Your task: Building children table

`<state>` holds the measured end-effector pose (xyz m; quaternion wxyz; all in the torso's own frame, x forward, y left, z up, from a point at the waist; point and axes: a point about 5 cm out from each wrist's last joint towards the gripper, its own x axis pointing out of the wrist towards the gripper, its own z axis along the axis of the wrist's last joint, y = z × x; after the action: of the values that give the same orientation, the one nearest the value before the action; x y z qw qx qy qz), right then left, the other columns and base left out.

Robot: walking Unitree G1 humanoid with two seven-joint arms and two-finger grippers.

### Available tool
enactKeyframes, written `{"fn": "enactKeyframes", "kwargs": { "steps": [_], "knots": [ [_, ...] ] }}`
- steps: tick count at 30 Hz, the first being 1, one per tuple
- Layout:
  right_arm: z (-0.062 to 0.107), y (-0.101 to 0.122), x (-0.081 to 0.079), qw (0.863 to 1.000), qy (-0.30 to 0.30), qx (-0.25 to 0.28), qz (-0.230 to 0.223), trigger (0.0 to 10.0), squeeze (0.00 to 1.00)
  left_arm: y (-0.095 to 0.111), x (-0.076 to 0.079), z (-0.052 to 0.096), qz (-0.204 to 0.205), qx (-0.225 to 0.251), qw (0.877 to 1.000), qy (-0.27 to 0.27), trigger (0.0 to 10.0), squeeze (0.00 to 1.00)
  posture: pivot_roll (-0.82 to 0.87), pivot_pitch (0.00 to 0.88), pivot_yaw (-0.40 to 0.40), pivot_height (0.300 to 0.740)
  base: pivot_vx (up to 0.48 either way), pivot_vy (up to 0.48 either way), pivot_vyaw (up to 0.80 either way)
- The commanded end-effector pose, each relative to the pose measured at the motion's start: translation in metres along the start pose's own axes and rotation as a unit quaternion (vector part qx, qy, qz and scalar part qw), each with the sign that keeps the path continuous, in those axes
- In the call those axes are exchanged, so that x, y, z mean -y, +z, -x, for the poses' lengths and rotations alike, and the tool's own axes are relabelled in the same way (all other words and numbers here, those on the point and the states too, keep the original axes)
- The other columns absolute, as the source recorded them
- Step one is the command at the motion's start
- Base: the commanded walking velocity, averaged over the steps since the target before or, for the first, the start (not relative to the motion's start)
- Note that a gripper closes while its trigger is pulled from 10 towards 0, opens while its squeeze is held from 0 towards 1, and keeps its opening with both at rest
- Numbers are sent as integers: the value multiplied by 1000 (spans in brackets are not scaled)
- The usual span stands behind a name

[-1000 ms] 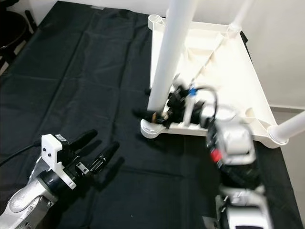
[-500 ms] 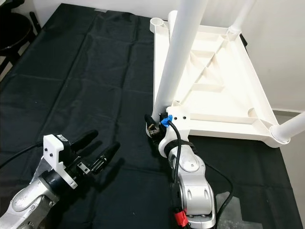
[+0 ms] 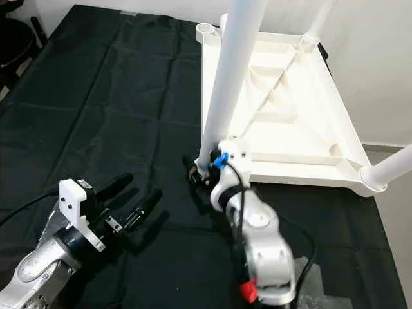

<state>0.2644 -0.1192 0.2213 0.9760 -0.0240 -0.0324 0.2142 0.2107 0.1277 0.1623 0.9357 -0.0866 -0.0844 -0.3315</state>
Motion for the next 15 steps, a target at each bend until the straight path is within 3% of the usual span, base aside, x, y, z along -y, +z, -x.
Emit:
{"fn": "enactKeyframes", "kwargs": {
  "steps": [1,7,11,13,14,15],
  "knots": [
    [5,5,3,1000,20,23,-3,10000,1000,-6,-1,3,3,-10,1000,3,10000,0,-6,214,-92,740,0,0,0],
    [8,20,0,995,73,60,-17,10000,1000,-6,-2,3,3,-11,1000,3,10000,0,-13,211,-77,740,0,0,0],
    [9,28,5,990,118,74,-3,10000,1000,-6,-3,3,2,-12,1000,3,10000,0,-10,211,-74,740,0,0,0],
    [10,32,10,986,149,76,6,10000,1000,-6,-4,2,2,-12,1000,2,10000,0,-10,210,-71,740,0,0,0],
    [9,38,25,981,179,74,26,10000,1000,-7,-4,2,2,-12,1000,2,10000,0,-11,207,-72,740,0,0,0],
    [9,38,25,981,179,74,26,10000,1000,-7,-4,2,2,-12,1000,2,10000,0,-11,207,-72,740,0,0,0]
  ]
}}
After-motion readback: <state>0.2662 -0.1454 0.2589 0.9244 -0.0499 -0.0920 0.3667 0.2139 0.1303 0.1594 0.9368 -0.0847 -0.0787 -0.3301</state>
